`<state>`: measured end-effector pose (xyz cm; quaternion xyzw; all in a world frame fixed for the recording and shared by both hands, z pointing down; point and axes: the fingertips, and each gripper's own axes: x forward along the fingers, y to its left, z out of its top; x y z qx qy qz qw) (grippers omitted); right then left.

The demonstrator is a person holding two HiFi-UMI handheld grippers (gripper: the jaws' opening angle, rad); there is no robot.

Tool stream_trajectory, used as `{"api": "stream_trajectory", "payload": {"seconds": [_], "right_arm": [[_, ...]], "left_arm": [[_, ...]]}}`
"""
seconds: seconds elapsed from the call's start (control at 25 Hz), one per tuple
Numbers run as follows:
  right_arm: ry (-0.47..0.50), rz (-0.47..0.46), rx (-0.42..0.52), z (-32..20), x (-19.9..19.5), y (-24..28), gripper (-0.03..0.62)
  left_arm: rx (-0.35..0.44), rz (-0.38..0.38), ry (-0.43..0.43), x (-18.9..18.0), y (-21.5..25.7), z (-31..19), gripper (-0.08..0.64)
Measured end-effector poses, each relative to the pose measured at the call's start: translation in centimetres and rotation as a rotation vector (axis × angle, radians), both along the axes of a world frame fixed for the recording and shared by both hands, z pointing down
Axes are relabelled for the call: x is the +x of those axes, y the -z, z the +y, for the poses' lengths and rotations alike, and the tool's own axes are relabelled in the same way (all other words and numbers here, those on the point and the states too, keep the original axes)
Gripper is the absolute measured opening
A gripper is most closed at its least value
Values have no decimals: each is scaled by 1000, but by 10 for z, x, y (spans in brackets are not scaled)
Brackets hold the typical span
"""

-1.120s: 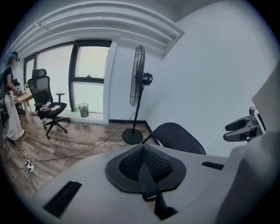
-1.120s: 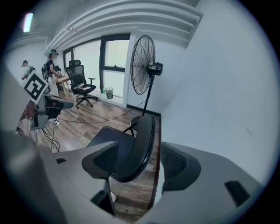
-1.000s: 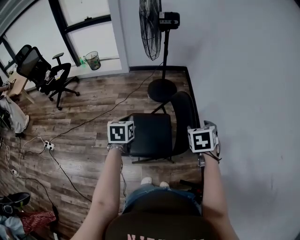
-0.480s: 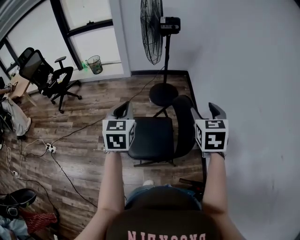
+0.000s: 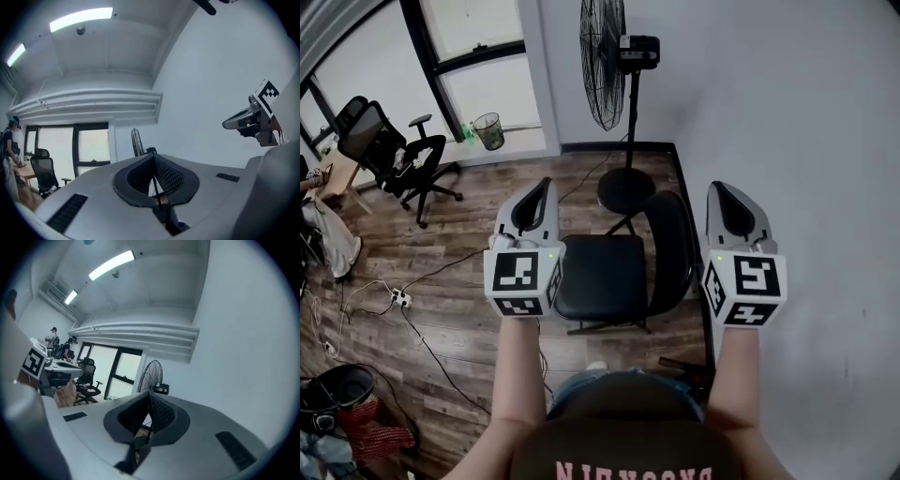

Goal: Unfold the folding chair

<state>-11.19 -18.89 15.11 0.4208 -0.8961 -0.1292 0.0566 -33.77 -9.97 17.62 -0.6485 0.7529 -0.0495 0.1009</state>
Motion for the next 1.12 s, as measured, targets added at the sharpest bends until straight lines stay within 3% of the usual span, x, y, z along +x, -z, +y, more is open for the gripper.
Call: {"api": "stream_trajectory", "payload": {"seconds": [0.32, 0.56, 0.68, 1.12], "right_arm": [[32, -56, 108, 17, 14, 26, 0], [81, -100, 286, 38, 18, 48, 0], [88, -101, 259, 36, 16, 42, 0], [133, -50, 141, 26, 7, -15, 0]], "left_arm": [[116, -56, -10, 13, 47, 13, 0], [187, -96, -27, 25, 60, 20, -2], [184, -104, -30, 28, 56, 16, -2], [39, -65, 5, 33, 6, -3, -1]]}}
